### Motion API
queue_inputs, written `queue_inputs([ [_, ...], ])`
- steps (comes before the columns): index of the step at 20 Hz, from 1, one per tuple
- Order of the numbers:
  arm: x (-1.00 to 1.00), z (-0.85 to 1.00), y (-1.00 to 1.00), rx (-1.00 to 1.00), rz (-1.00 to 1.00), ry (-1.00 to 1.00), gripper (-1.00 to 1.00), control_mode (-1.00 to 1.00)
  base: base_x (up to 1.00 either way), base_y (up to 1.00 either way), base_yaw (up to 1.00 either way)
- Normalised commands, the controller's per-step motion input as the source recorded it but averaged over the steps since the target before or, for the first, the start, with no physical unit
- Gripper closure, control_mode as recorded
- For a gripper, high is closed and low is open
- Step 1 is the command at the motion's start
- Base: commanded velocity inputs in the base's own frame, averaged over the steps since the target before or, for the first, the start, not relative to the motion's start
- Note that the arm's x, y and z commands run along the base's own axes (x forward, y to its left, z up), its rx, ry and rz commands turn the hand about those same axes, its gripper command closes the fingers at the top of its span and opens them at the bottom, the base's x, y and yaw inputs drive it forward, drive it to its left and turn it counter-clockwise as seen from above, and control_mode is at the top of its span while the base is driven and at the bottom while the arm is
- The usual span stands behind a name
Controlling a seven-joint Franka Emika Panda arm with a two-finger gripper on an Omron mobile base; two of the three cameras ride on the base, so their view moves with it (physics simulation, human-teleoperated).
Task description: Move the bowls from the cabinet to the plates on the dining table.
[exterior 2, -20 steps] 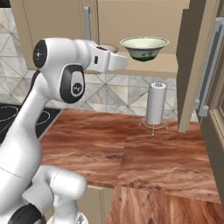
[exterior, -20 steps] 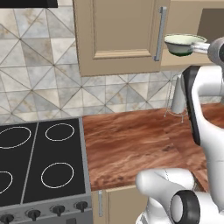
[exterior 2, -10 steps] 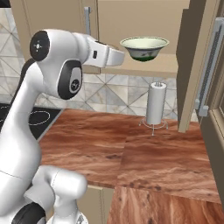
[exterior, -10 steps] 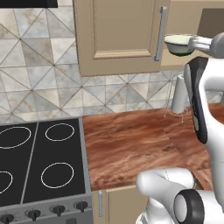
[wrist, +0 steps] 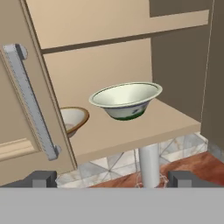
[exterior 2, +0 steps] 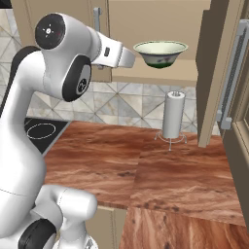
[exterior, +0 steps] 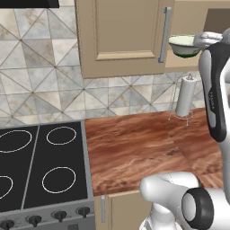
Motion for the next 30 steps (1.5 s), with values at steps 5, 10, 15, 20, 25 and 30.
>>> queue_inputs([
  [5, 0.00, 0.00, 0.27, -0.03, 0.07, 0.04, -1.00, -1.00, 0.00, 0.00, 0.00],
  [10, 0.02, 0.02, 0.28, -0.06, 0.04, 0.03, -1.00, -1.00, 0.00, 0.00, 0.00],
  [15, 0.10, -0.01, 0.28, -0.01, 0.05, 0.01, -1.00, -1.00, 0.00, 0.00, 0.00],
  [20, 0.17, -0.04, 0.20, 0.00, 0.06, 0.00, -1.00, -1.00, 0.00, 0.00, 0.00],
  [25, 0.21, -0.02, 0.30, 0.00, 0.06, 0.01, -1.00, -1.00, 0.00, 0.00, 0.00],
  [30, 0.33, 0.00, 0.23, -0.01, 0.04, 0.03, -1.00, -1.00, 0.00, 0.00, 0.00],
])
